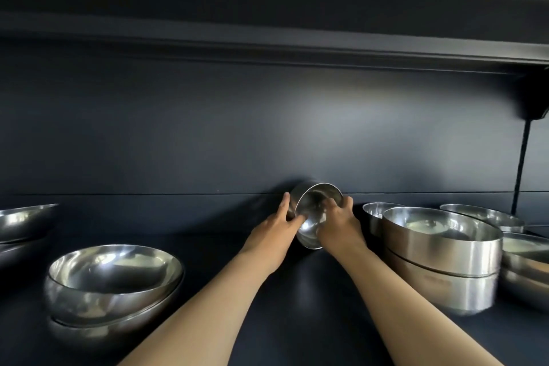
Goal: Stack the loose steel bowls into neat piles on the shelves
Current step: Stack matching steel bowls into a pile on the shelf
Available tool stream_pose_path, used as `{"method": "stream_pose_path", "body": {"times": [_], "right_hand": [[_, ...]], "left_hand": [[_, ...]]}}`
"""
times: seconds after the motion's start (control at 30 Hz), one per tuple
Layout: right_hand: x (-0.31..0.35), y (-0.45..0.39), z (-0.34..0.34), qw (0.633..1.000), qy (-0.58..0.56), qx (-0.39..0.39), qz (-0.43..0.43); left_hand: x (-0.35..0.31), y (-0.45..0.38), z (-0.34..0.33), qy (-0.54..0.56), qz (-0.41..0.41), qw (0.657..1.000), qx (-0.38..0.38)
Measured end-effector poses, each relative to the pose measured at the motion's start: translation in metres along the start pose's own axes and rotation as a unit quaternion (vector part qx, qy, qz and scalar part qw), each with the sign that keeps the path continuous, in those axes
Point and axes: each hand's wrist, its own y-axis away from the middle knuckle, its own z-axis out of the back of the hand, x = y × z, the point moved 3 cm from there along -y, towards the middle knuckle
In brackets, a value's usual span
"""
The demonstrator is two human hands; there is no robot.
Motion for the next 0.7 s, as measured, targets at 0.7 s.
{"method": "stream_pose_path", "body": {"times": [0.7], "right_hand": [[0.019, 0.012, 0.027, 0.982, 0.081, 0.026, 0.168]], "left_hand": [[0.02, 0.0, 0.017, 0.158, 0.071, 0.976, -0.13]]}}
